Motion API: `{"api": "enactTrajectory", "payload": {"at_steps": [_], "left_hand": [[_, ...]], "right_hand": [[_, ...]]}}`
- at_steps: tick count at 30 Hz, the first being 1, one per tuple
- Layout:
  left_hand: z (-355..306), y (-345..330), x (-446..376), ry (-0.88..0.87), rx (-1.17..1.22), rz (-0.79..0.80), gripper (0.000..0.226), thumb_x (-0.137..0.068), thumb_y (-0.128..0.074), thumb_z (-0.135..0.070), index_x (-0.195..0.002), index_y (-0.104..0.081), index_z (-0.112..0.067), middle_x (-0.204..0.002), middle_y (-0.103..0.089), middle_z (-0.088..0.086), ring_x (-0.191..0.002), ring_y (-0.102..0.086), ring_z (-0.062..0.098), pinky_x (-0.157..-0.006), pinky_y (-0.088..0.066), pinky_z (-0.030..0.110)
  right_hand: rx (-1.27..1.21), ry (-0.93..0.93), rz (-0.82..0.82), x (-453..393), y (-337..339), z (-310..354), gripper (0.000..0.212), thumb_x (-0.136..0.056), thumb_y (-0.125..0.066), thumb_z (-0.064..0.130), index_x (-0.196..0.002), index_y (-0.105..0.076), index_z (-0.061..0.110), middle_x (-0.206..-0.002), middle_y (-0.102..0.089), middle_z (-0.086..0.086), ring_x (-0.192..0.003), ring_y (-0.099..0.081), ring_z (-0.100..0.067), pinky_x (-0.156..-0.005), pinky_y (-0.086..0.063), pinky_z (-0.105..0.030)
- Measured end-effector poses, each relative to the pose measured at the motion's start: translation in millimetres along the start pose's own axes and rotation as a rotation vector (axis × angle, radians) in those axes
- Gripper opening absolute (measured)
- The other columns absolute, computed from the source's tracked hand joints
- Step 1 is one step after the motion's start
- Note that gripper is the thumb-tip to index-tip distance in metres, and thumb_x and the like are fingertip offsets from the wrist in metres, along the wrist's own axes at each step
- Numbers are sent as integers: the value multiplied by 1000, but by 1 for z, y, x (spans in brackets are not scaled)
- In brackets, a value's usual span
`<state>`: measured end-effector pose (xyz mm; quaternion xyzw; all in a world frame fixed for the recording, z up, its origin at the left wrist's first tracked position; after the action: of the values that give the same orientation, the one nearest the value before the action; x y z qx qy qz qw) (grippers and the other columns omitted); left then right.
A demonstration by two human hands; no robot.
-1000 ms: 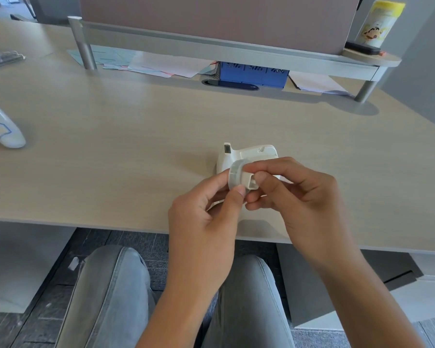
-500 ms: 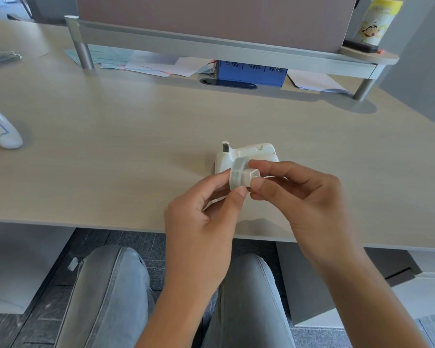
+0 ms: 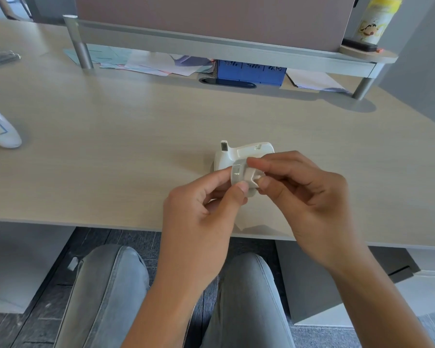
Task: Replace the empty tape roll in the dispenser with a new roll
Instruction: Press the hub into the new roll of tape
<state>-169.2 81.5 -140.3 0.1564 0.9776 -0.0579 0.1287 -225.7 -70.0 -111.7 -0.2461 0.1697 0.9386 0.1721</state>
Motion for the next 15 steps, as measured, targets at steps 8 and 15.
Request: {"api": "enactTrajectory", "payload": {"at_steps": [8,15], "left_hand": [[5,1,1,35,47,-6,25,-95,-70,-8,-101,-82,-29,-88,-85,-5,-80,-80,12,-85,-63,34],[4,-5,5,7,80,-11,27,-94,-71,-6,-99,-82,-30,-92,-85,-5,-92,-80,19,-92,-63,43]], "right_hand": [[-90,-35,-45,-1,4,-4,19,-91,-71,0,-104,-79,12,-105,-80,-9,-102,-76,-20,-91,-55,-28],[-100,-128,-153,4,15,-11,21,-88,-75,-6,-98,-80,11,-84,-81,-8,-70,-73,-14,-72,-59,-22]]}}
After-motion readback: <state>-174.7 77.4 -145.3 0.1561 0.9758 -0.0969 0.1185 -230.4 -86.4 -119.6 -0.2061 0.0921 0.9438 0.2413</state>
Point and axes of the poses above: each hand's wrist, its own x-axis away from the middle knuckle, its own y-axis out of the back of the hand, z = x × y, the point moved 8 cm from there along -x, towards the middle knuckle
